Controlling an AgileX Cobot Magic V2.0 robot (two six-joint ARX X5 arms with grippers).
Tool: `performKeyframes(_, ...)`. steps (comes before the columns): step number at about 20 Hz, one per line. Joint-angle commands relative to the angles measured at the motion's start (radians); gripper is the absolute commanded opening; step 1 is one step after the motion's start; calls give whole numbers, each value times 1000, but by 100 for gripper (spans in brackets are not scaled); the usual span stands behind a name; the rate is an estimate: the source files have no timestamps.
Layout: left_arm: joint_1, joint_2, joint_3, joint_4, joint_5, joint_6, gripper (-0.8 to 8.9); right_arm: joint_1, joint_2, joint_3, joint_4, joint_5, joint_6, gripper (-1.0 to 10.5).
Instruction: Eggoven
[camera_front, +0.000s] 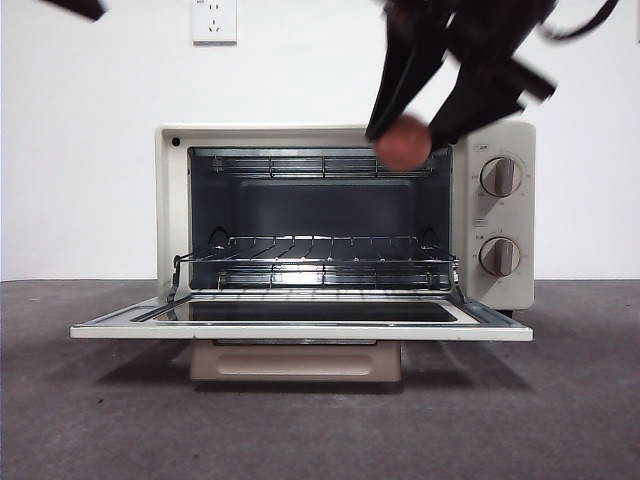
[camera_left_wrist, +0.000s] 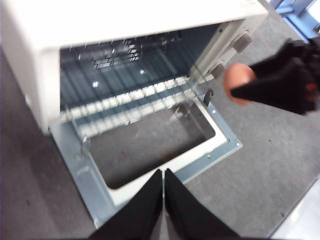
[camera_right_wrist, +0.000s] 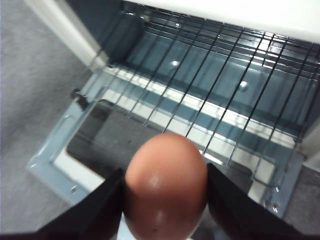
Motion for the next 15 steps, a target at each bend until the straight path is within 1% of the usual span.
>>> performKeyframes(1,47,-25,-59,11,28,1,6,2,68,19,62,0,23,3)
performKeyframes(6,95,-53,-144,15,101,1,6,-10,156,19,141,16,38,3)
performKeyframes(9,95,-56,-163,15,103,3,6,-19,213,19,196,48,42,3)
performKeyframes(12,95,-57,-163,26,117,3,6,-34,239,19,198,88,37,3)
performKeyframes(15,94,-56,-163,44,132,0,6,-43,261,19,242,87,37,3)
